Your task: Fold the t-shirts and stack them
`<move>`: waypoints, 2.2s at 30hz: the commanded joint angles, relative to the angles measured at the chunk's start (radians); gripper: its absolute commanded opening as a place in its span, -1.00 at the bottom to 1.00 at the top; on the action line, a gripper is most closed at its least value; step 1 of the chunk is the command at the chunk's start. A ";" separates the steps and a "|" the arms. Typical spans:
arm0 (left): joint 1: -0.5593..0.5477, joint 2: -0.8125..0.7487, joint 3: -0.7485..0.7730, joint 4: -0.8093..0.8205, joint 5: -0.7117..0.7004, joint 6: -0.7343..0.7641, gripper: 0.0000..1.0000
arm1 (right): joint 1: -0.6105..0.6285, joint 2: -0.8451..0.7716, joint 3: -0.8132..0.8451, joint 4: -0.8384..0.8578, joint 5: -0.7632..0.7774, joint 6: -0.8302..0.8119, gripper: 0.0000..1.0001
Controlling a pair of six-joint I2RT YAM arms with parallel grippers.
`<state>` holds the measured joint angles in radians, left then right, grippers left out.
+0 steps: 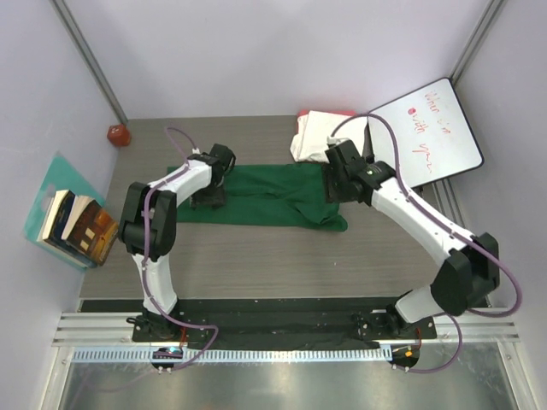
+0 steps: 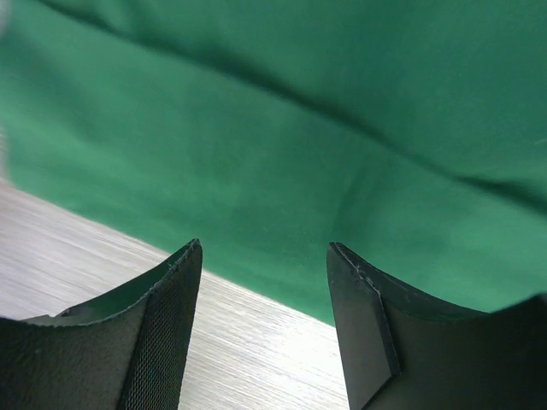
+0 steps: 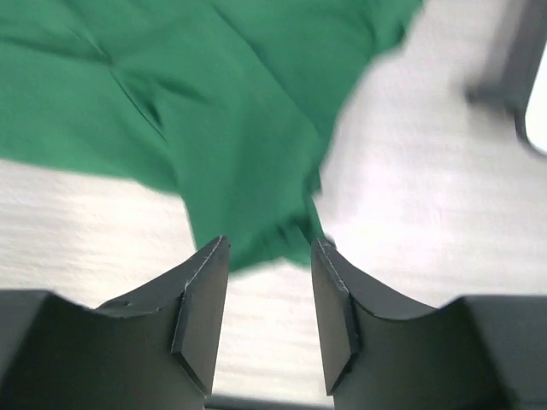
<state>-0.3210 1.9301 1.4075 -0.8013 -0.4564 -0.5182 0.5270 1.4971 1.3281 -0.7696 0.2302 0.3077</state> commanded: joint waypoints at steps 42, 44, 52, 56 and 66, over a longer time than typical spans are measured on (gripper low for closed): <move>-0.010 0.063 -0.073 0.043 0.045 -0.057 0.18 | -0.007 -0.097 -0.494 0.361 0.043 0.099 0.55; -0.012 0.063 -0.076 0.044 0.045 -0.057 0.17 | -0.007 -0.063 -0.501 0.395 0.044 0.100 0.55; -0.013 0.060 -0.082 0.044 0.033 -0.054 0.16 | -0.007 -0.029 -0.500 0.477 0.021 0.080 0.38; -0.013 0.063 -0.084 0.037 0.027 -0.054 0.16 | -0.007 -0.066 -0.491 0.486 0.055 0.064 -0.14; -0.036 0.098 -0.076 -0.024 -0.047 -0.071 0.10 | -0.007 -0.002 -0.293 0.328 0.089 0.005 -0.98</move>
<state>-0.3470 1.9602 1.3548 -0.7776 -0.4614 -0.5686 0.5205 1.4693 0.9085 -0.3958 0.2790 0.3504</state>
